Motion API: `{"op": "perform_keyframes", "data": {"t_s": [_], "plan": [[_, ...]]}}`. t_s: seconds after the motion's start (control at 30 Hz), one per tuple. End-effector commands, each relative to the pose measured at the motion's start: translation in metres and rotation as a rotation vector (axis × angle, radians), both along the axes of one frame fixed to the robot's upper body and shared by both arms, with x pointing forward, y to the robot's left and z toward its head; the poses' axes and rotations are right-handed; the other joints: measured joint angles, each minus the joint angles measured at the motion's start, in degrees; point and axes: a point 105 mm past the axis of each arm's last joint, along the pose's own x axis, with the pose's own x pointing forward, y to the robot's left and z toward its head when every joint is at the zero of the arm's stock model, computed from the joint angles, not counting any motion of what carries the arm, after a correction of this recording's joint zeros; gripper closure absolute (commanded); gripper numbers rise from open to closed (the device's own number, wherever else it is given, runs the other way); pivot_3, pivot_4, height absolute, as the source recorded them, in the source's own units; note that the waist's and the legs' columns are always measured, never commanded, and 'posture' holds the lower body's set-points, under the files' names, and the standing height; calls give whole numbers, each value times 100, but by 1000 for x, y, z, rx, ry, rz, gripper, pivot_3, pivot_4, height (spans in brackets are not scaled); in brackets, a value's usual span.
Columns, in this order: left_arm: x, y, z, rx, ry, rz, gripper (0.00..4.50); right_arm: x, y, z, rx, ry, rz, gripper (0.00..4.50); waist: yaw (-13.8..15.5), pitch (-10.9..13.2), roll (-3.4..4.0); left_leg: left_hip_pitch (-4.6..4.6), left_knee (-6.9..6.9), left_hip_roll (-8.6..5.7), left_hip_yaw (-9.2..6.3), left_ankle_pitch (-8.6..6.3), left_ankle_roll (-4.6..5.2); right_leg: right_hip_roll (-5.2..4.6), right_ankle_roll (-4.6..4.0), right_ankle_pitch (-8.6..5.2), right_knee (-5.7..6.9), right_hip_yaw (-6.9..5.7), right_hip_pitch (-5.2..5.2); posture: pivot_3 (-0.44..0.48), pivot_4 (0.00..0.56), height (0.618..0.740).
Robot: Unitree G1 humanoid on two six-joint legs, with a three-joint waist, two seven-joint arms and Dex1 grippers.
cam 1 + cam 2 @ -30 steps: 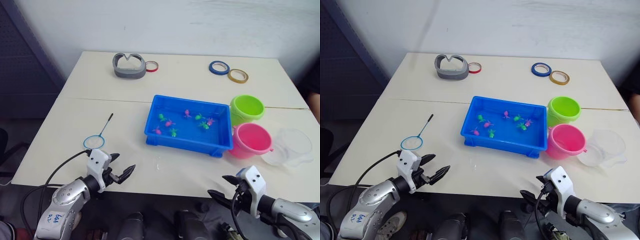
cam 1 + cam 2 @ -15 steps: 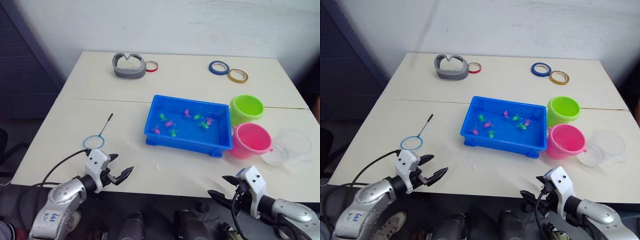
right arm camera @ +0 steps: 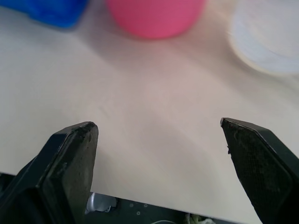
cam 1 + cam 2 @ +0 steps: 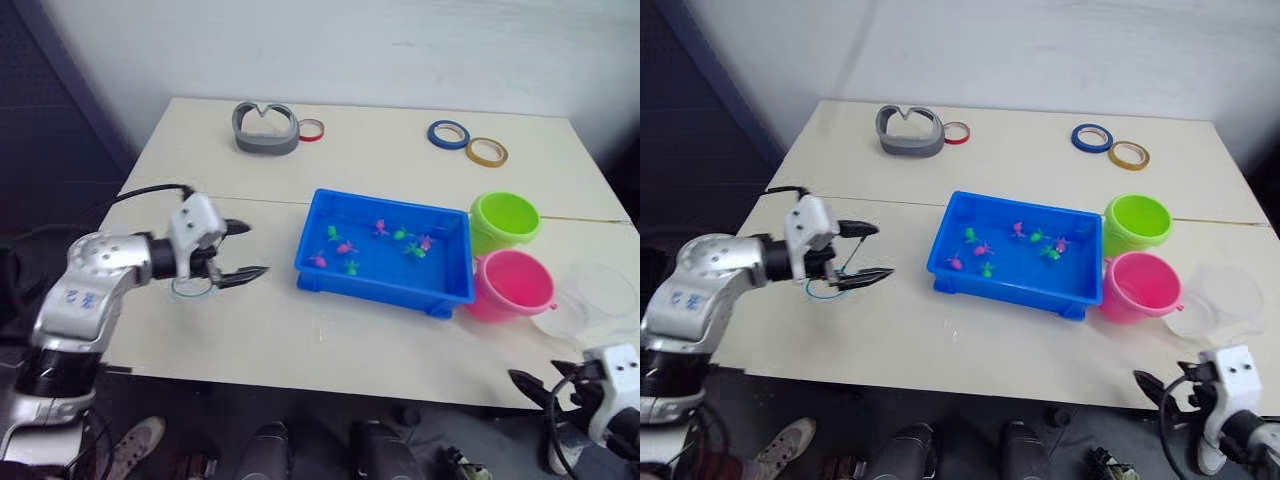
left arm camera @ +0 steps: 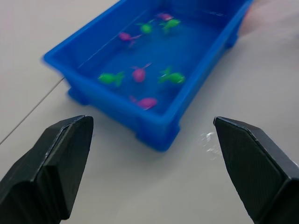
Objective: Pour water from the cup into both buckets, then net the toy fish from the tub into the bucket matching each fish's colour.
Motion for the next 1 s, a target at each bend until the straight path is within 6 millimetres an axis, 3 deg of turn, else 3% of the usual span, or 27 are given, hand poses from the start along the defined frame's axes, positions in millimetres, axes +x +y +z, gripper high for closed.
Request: {"op": "perform_keyframes", "data": {"t_s": [0.03,0.13,0.57,1.0], "plan": [[-16,-33,3,-13,18,-163,0,-4,-19,7,11,-55,-141,52,-57,0,1,-2,1,1,5,3,-3,3,1,0,33,2,-6,0,150,740],[-21,-58,0,-48,40,-242,0,0,-31,7,-13,-102,-254,52,-102,0,0,4,2,9,12,4,9,16,2,-1,32,7,-6,0,150,740],[-19,-118,2,-204,87,-340,0,30,-56,15,-53,-232,-503,52,-88,0,1,28,41,-15,44,46,34,12,9,3,73,60,7,0,150,740],[-20,-140,2,-185,78,-378,0,46,-75,23,-47,-307,-646,52,-95,-2,3,28,48,-14,53,45,35,16,10,4,81,66,4,0,150,740]]}}
